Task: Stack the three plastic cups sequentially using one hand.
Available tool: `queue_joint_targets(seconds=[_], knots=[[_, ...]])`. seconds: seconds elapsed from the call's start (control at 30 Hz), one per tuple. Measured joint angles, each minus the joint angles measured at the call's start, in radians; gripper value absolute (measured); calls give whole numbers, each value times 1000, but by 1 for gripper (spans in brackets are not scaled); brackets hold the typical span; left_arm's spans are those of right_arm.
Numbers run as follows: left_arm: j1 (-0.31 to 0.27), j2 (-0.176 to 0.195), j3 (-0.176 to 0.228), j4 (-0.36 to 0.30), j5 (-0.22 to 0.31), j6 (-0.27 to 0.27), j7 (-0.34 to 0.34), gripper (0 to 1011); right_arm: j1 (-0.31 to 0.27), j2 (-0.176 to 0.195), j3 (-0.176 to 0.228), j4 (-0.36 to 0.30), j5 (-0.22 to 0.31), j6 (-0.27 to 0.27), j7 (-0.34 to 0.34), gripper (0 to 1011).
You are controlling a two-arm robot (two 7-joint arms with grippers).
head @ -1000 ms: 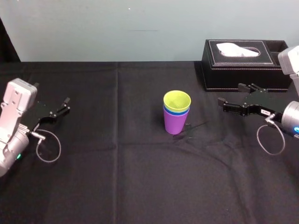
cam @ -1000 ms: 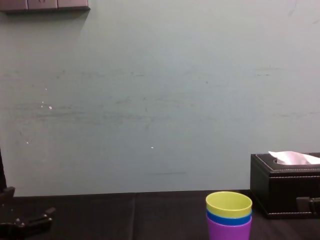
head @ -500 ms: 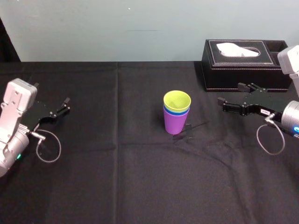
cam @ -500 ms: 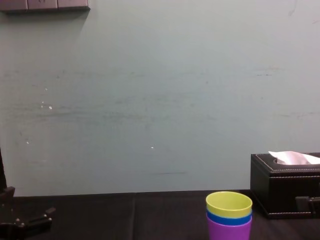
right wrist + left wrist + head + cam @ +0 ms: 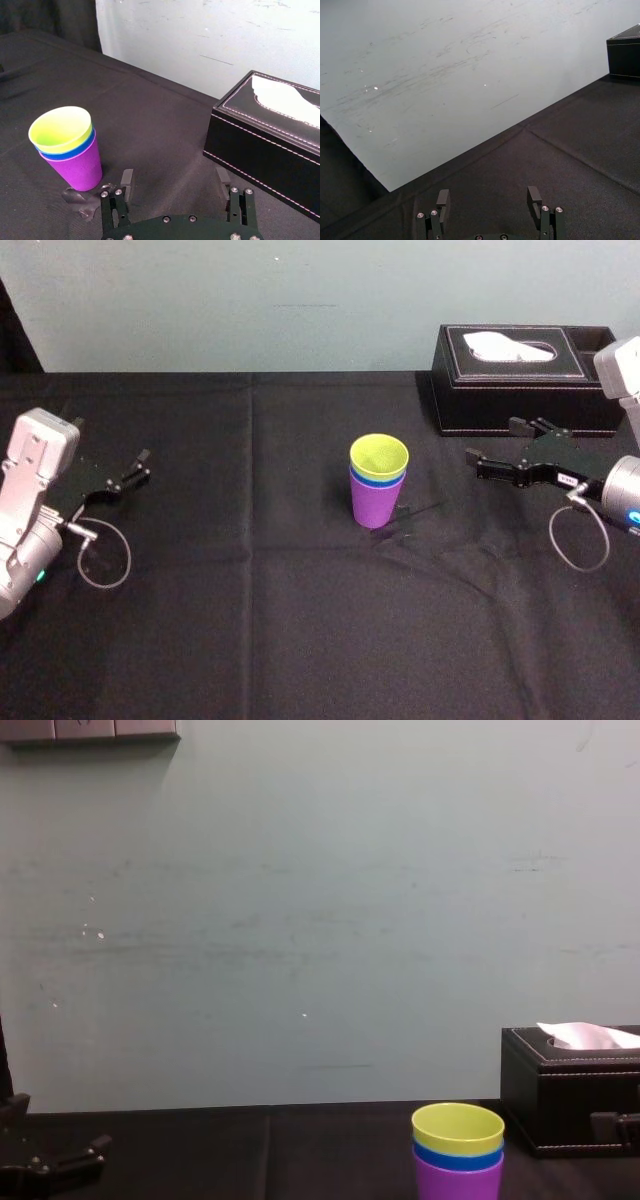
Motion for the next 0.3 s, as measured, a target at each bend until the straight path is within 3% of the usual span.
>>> queue_joint_targets(seconds=[0.3], knots=[[0, 0, 0, 0, 0, 0, 0, 1011, 0, 0, 0, 0, 0, 0, 0, 1003]])
